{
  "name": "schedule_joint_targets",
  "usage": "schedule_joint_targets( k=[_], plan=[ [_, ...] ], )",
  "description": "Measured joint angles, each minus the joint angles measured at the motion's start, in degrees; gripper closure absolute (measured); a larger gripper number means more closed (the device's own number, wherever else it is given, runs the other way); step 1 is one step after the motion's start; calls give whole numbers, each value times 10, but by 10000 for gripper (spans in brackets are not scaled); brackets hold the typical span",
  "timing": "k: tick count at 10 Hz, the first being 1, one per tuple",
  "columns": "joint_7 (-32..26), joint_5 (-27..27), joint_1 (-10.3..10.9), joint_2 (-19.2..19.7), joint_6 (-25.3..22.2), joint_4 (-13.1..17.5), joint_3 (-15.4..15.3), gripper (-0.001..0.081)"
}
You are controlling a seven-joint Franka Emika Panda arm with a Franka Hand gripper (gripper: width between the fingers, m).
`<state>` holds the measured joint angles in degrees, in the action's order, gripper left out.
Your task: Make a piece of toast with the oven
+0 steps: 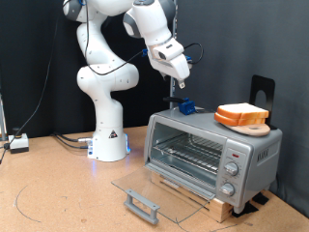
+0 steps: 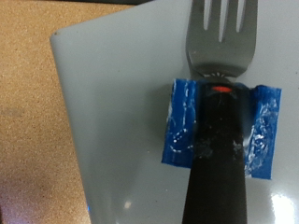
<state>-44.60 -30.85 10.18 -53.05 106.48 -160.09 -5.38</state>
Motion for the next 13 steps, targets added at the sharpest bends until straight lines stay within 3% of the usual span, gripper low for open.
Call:
schedule_joint_targets(
  k=[5,13],
  plan=[
    [-1,-2,1,49,67,-8,-33,-1],
    [0,-37,2,92,114,-21,-75,-1]
  ],
)
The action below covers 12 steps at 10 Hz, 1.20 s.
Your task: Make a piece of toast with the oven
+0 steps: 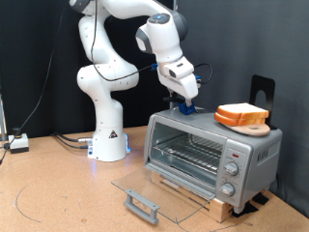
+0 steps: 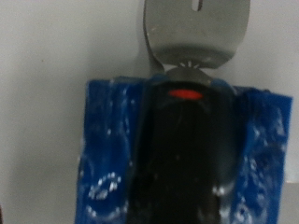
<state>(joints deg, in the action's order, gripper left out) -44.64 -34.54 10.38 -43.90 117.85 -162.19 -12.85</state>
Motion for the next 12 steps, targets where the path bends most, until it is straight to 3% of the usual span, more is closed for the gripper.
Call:
schedule_joint_targets(
  k=[6,12],
  plan=[
    [0,-28,5,16,36,-3,-37,-1],
    [0,-28,5,19,39,-4,-52,-1]
  ],
)
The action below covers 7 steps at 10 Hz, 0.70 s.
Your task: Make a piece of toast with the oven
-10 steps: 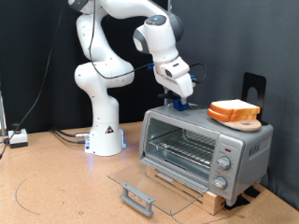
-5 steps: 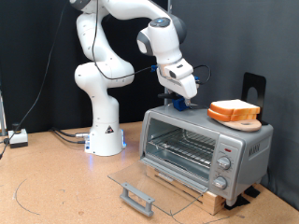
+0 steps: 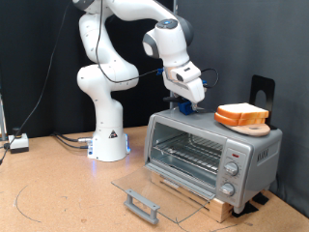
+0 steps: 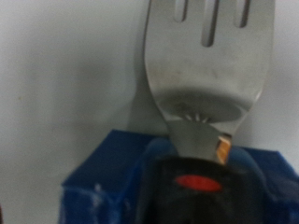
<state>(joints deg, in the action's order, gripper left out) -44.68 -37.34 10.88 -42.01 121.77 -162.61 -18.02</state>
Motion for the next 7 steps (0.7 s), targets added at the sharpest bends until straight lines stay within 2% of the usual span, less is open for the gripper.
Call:
schedule_joint_targets(
  k=[7],
  plan=[
    [1,0,-2,13,14,-3,-10,-1]
  ],
)
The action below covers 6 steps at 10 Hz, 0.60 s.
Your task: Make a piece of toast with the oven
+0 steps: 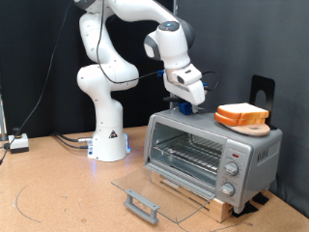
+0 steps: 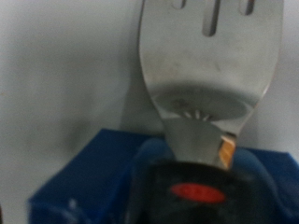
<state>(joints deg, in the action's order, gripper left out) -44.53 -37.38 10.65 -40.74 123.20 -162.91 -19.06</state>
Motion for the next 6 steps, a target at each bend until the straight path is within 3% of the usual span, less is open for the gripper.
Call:
schedule_joint_targets(
  k=[1,2,3,4,5,6],
  plan=[
    [0,0,0,2,0,0,0,-1],
    [0,0,0,4,0,0,0,125],
    [0,0,0,4,0,0,0,125],
    [0,-1,-1,5,0,0,0,295],
    [0,-2,-1,5,0,1,1,295],
    [0,-2,-1,5,0,1,1,412]
  ],
)
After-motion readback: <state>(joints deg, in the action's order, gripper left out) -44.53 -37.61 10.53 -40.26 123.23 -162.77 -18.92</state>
